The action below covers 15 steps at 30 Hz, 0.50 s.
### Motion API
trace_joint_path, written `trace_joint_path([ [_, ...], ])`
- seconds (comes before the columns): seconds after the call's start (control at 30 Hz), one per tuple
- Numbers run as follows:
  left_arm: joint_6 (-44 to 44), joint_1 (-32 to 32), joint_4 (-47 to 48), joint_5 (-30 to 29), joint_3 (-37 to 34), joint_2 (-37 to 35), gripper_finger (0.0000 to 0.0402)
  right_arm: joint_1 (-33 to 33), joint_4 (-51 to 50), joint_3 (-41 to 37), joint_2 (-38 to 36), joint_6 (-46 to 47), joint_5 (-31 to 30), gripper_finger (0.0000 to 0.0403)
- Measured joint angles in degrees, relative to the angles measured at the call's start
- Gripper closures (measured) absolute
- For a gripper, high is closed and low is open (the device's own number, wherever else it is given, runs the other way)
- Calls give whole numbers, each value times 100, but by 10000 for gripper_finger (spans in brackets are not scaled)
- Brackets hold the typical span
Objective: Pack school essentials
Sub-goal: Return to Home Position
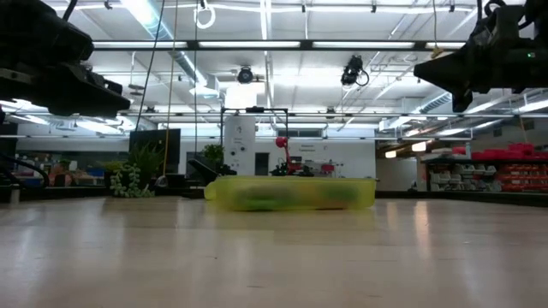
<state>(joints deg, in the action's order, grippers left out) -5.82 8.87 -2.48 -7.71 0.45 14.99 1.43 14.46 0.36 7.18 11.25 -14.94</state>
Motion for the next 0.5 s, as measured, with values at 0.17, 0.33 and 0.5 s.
trace_joint_path([
  [0.17, -68, -1, 13, 241, 0, 1, 384, 0, -29, 1, 0, -94, 0, 364],
  [0.33, -86, -1, -11, 250, 0, 0, 387, 0, -481, 2, 4, -57, 0, 364],
  [0.5, -83, -1, -48, 245, 0, 0, 379, 0, -711, 2, 4, 88, 0, 364],
])
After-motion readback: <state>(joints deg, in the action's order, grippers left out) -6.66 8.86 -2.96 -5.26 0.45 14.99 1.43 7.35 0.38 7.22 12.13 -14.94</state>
